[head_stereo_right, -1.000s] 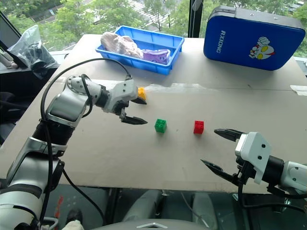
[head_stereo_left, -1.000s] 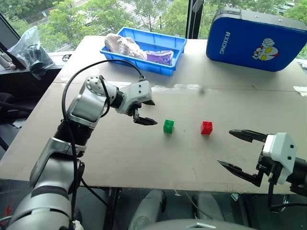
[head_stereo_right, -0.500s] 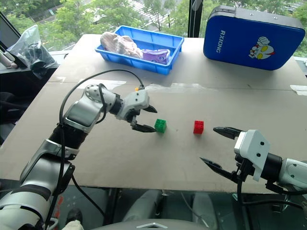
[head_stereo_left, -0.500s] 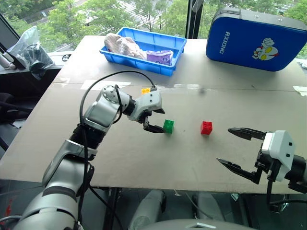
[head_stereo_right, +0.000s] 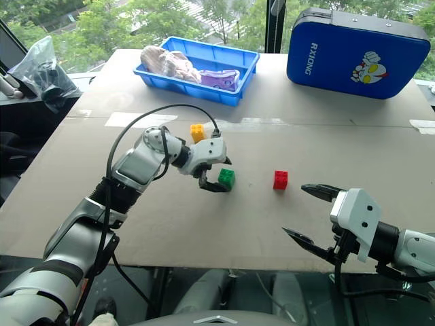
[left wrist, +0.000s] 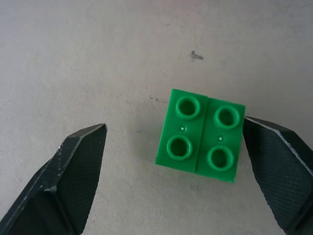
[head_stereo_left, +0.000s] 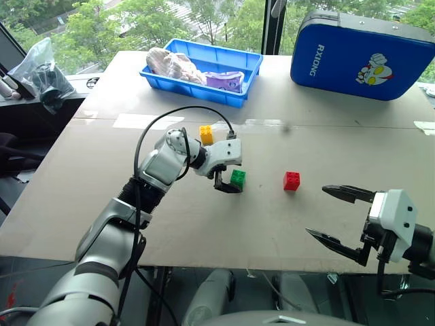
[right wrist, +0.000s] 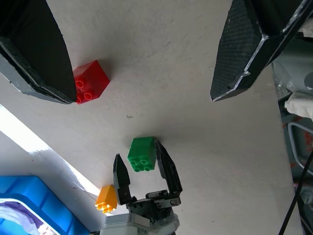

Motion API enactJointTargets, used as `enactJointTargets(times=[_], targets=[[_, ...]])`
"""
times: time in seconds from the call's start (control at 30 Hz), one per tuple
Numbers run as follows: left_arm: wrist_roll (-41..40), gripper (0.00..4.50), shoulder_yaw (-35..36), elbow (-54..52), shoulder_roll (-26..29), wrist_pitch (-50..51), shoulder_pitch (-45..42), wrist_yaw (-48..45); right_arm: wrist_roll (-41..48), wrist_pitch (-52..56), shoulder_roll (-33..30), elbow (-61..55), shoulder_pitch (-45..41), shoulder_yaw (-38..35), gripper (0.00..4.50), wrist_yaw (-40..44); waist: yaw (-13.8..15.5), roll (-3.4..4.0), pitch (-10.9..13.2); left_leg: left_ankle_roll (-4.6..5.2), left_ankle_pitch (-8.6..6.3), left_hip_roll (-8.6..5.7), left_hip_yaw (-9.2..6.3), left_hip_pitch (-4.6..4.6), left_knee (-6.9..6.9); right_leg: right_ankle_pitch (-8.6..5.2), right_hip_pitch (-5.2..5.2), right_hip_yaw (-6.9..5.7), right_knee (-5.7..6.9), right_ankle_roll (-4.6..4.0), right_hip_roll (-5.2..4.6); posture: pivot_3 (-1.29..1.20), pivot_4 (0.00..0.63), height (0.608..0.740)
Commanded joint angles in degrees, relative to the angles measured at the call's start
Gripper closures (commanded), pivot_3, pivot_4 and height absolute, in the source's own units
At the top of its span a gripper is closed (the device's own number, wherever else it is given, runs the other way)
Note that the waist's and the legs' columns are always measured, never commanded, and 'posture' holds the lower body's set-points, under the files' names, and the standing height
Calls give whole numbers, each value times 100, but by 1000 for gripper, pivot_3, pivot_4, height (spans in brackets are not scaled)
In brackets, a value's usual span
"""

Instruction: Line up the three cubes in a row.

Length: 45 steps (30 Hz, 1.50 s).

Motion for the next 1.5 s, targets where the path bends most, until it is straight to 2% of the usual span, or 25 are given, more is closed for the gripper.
enactJointTargets(times=[0.03,0.5,0.6,0.67,0.7,1.5], targets=[[-20,46,122,-415,-11,276,-24,124,30,-58,9,-162,1,-93,0,-42,2,0,0,0,0,0,0,0,0,0,0,0,0,0,0,0,150,740],[-30,46,120,-602,-73,770,-51,481,-19,-92,-3,-70,-108,2,0,-25,3,0,0,0,0,0,0,1,0,0,0,1,0,0,1,0,150,740],[-99,739,109,-660,-43,784,-48,390,-30,-97,7,-71,-105,11,0,-33,4,0,0,0,0,0,1,0,0,0,0,1,-1,0,0,0,150,740],[-113,1710,93,-664,-14,736,-42,342,-38,-95,13,-78,-99,14,0,-40,4,0,0,0,0,0,1,0,0,0,0,1,0,0,0,0,150,740],[-120,1932,88,-670,0,718,-37,317,-46,-94,16,-80,-97,13,0,-43,3,0,0,0,0,0,0,0,0,0,0,1,-1,0,0,0,150,740],[5,1932,22,-174,71,-247,-25,-140,-104,-74,21,-101,-95,6,0,-66,6,0,0,0,0,0,0,0,-1,0,0,1,-1,0,0,0,150,740]])
